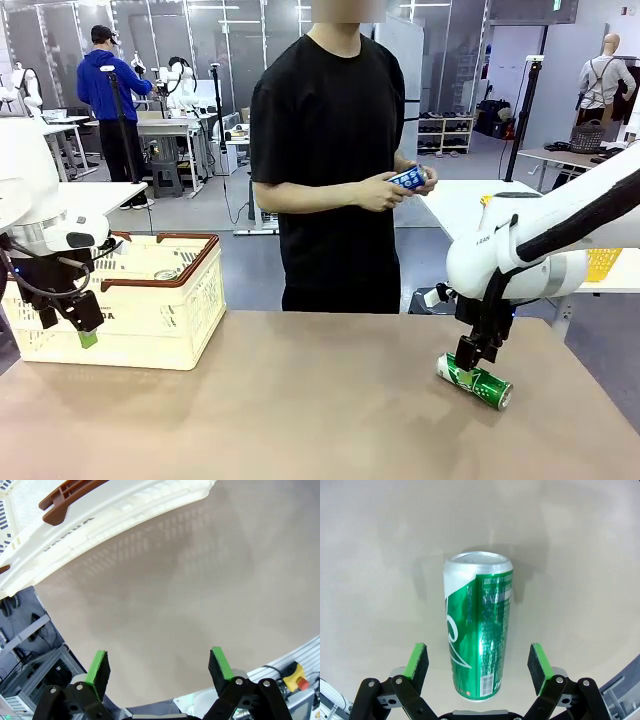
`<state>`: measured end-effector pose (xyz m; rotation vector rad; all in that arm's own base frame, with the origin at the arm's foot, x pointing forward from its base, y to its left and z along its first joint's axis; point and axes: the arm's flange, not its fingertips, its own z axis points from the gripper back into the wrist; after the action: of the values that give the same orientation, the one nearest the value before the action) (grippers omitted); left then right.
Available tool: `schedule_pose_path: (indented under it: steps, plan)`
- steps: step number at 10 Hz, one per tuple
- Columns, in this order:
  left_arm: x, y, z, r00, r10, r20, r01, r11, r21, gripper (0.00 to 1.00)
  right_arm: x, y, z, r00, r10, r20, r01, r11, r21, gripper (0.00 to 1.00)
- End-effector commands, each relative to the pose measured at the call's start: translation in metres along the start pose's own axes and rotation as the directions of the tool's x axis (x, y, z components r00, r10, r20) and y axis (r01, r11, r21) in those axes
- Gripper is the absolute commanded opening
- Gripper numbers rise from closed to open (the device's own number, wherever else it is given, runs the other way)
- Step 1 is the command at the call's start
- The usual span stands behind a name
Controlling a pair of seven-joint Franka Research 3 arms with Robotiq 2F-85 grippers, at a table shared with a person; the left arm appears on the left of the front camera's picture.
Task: Place the drinks into the Shopping basket.
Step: Pick up one drink and place it into the Shopping basket.
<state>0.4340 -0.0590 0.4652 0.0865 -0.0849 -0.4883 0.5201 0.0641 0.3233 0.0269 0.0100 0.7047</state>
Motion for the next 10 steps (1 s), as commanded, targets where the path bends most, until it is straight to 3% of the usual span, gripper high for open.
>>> schedule_pose_path:
  steps: [1,3,4,5,6,7,8,9,10]
  plan:
    - [-0.004,-0.002,0.000,1.000,0.000,-0.006,0.000,1.000,0.014,1.00,0.007,-0.005,-0.003,1.000,0.018,-0.008,-0.018,1.000,0.019,1.00]
    - [-0.004,-0.002,0.000,1.000,0.000,-0.006,0.000,1.000,0.014,1.00,0.010,-0.005,-0.009,1.000,0.019,-0.019,-0.019,1.000,0.000,1.00]
    - [-0.004,-0.002,0.000,1.000,0.000,-0.006,0.000,1.000,0.014,1.00,0.011,-0.004,-0.010,1.000,0.028,-0.008,-0.028,1.000,-0.013,0.85]
    - [-0.004,-0.002,0.000,1.000,0.000,-0.006,0.000,1.000,0.014,1.00,0.011,-0.003,-0.010,0.999,0.032,-0.004,-0.032,0.999,-0.019,0.82]
    - [-0.004,-0.002,0.000,1.000,0.000,-0.006,0.000,1.000,0.014,1.00,0.011,-0.003,-0.011,1.000,0.030,-0.004,-0.030,0.999,-0.017,0.67]
    - [-0.004,-0.002,0.000,1.000,0.000,-0.006,0.000,1.000,0.014,1.00,0.012,-0.003,-0.013,0.999,0.032,-0.005,-0.032,0.999,-0.016,0.64]
    - [-0.004,-0.002,0.000,1.000,0.000,-0.006,0.000,1.000,0.014,1.00,0.012,-0.003,-0.014,1.000,0.028,-0.008,-0.028,0.999,-0.019,0.49]
    - [-0.004,-0.002,0.000,1.000,0.000,-0.006,0.000,1.000,0.014,1.00,0.013,-0.003,-0.015,1.000,0.018,-0.009,-0.018,1.000,-0.020,0.45]
    - [-0.004,-0.002,0.000,1.000,0.000,-0.006,0.000,1.000,0.014,1.00,0.013,-0.003,-0.017,1.000,0.018,-0.008,-0.018,1.000,-0.021,0.30]
